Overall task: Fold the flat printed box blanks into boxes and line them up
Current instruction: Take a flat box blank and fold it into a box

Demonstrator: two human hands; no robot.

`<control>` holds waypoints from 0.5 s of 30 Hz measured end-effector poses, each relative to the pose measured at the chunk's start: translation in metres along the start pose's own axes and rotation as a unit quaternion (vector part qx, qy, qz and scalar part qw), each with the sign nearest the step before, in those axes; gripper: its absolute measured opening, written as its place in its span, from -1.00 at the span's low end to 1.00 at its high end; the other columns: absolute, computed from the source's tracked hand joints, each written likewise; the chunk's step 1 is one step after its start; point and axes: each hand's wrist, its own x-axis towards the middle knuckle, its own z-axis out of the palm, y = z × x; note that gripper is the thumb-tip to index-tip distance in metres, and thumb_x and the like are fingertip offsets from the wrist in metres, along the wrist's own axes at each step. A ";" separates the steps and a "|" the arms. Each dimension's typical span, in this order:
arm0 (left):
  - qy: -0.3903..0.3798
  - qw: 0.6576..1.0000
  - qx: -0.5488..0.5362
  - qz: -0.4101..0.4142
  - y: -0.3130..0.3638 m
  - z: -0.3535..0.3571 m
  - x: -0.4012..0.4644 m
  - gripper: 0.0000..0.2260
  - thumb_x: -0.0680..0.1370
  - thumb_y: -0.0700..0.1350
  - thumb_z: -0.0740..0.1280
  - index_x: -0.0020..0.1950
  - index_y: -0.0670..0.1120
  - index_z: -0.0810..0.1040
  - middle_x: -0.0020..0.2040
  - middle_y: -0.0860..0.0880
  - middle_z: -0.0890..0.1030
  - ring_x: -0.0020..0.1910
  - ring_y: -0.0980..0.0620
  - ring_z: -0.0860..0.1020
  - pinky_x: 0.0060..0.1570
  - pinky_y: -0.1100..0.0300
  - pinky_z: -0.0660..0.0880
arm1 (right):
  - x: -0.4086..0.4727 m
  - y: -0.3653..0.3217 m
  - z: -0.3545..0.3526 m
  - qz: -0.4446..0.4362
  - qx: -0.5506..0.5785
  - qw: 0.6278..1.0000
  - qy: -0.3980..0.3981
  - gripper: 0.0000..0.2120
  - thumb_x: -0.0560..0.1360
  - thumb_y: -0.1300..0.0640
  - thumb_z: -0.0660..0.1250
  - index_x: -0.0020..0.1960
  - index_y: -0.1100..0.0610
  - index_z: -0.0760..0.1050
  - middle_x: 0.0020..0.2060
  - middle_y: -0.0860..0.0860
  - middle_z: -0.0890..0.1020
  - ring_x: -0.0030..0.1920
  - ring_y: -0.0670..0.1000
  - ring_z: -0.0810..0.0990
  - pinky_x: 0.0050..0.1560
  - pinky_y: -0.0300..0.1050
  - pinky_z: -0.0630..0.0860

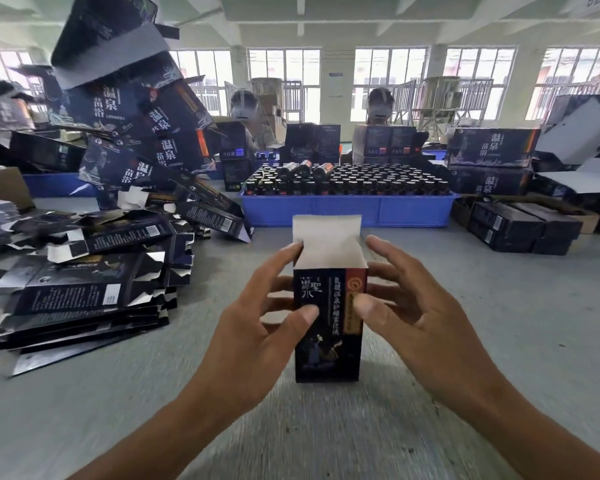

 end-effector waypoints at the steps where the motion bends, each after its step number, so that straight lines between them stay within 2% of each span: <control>1: -0.012 1.000 0.008 0.001 0.000 0.001 -0.001 -0.45 0.51 -0.01 0.39 0.38 0.47 0.34 0.19 0.28 0.57 0.18 0.16 0.60 -0.09 0.38 0.56 | -0.001 -0.001 0.000 -0.011 -0.004 1.000 -0.002 -0.52 0.45 -0.13 0.37 0.26 -0.56 0.36 0.15 -0.52 0.52 0.15 -0.39 0.55 -0.07 -0.55 0.47; 7: -0.028 1.000 0.013 0.004 -0.002 0.000 -0.003 -0.65 0.55 0.05 0.36 0.32 0.32 0.48 0.23 0.13 0.58 0.22 0.07 0.59 -0.02 0.30 0.59 | -0.003 0.002 -0.001 -0.019 -0.008 1.000 -0.022 -0.67 0.54 -0.12 0.27 0.25 -0.43 0.50 0.19 -0.37 0.58 0.22 -0.32 0.54 0.04 -0.52 0.46; 10: 0.005 0.999 0.026 0.028 0.002 0.002 0.000 -0.79 0.61 0.06 0.31 0.24 0.24 0.55 0.24 0.16 0.57 0.23 0.07 0.58 0.03 0.27 0.58 | -0.003 0.000 -0.001 -0.038 0.005 0.999 -0.011 -0.69 0.55 -0.08 0.25 0.25 -0.34 0.55 0.26 -0.38 0.55 0.33 -0.33 0.45 0.23 -0.43 0.44; 11: 0.014 0.999 0.035 0.038 0.003 0.002 0.000 -0.80 0.62 0.06 0.29 0.22 0.22 0.56 0.24 0.19 0.55 0.22 0.08 0.59 0.03 0.29 0.58 | -0.003 0.000 0.000 -0.041 0.013 0.999 -0.002 -0.69 0.54 -0.08 0.26 0.23 -0.30 0.58 0.28 -0.39 0.53 0.35 -0.33 0.44 0.24 -0.43 0.44; 13: 0.020 0.998 0.043 0.047 0.005 0.002 0.000 -0.80 0.60 0.04 0.28 0.21 0.21 0.57 0.24 0.22 0.54 0.20 0.09 0.60 -0.01 0.33 0.56 | -0.004 -0.002 0.002 -0.045 0.046 0.998 0.014 -0.72 0.51 -0.02 0.30 0.19 -0.20 0.61 0.26 -0.36 0.56 0.29 -0.30 0.52 0.12 -0.46 0.48; 15: 0.021 0.998 0.041 0.052 0.005 0.002 0.000 -0.80 0.62 0.02 0.28 0.21 0.20 0.57 0.24 0.23 0.54 0.19 0.09 0.61 -0.02 0.34 0.56 | -0.004 -0.004 0.002 -0.044 0.072 0.996 0.031 -0.73 0.47 0.03 0.34 0.16 -0.17 0.54 0.20 -0.31 0.61 0.20 -0.25 0.60 0.02 -0.46 0.52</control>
